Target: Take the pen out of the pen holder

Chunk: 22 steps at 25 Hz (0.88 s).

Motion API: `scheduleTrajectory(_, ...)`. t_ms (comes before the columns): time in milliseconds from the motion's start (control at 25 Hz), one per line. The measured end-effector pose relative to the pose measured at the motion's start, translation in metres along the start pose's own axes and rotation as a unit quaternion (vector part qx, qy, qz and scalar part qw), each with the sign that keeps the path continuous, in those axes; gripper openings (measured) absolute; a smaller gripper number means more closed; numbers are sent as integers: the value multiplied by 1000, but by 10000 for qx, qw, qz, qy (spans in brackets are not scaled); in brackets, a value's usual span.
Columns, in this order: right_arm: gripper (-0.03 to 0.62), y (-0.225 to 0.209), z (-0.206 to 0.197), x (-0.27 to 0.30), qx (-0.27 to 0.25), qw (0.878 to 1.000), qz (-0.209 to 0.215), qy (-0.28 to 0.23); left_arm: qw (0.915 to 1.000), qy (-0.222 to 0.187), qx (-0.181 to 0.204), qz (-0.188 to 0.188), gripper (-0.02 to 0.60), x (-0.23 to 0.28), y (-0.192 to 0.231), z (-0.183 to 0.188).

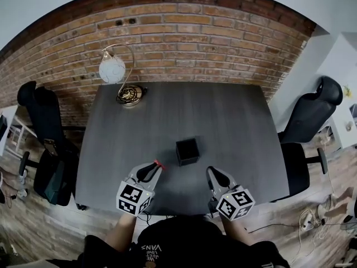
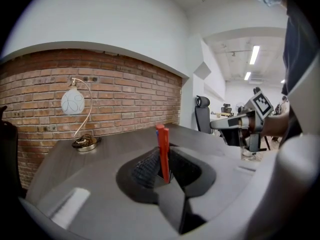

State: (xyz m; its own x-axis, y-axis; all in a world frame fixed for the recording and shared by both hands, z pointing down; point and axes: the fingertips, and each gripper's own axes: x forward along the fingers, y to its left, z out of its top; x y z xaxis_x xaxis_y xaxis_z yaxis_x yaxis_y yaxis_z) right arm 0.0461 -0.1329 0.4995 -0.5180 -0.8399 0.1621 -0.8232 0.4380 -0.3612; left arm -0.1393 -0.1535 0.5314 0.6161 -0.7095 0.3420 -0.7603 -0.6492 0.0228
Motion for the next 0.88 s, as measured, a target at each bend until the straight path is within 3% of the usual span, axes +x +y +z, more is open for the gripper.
scheduleTrajectory(880,2,24,-40,-4,165,9995,-181,179,9991,28,-404,-147,114,-27,-12,-36)
